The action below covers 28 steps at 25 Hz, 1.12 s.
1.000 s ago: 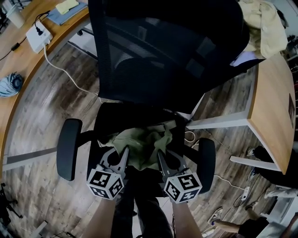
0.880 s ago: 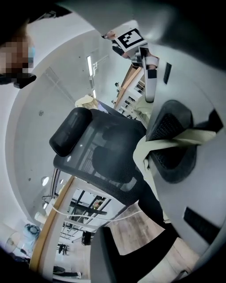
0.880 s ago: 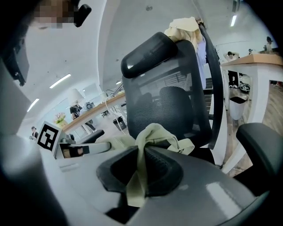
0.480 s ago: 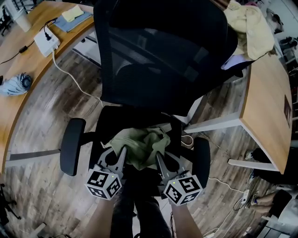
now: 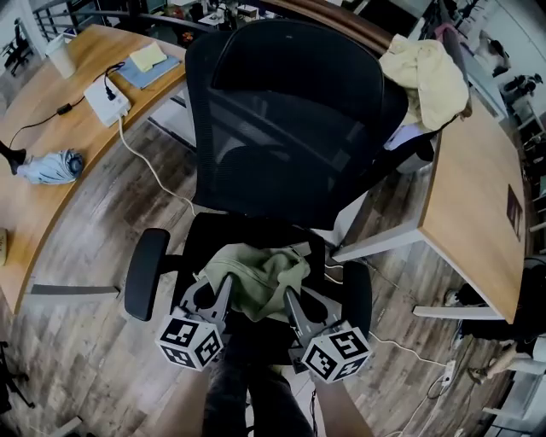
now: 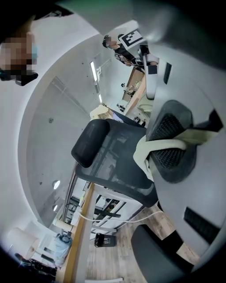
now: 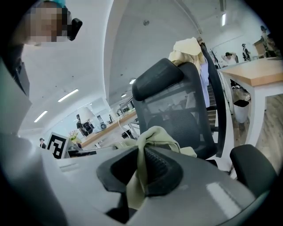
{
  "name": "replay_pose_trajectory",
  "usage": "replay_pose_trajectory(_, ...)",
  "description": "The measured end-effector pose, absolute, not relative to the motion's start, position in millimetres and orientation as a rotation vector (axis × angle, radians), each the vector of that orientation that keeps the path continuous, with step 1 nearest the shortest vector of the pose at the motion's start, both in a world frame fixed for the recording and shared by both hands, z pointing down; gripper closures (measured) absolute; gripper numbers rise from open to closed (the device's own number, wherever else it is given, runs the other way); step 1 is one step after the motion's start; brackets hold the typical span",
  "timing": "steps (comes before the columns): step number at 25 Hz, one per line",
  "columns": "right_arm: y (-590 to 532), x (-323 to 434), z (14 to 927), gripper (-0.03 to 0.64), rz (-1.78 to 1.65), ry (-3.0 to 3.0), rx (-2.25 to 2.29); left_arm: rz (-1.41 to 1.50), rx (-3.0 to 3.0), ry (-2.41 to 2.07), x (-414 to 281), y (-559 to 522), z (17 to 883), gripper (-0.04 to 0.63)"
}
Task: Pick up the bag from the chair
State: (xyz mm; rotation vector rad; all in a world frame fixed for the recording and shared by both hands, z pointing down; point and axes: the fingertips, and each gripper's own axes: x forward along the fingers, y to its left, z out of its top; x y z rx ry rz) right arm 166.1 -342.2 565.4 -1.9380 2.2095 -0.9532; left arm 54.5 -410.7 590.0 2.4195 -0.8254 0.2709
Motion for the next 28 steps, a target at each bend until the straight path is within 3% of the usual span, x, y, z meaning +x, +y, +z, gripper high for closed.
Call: replay_pose_trajectory(28, -327.3, 151.2, 416.8, 0.577, -0.753, 2.232, -1.812, 0.117, 2.517, -0.797, 45.1, -389.9, 441.3, 0.584)
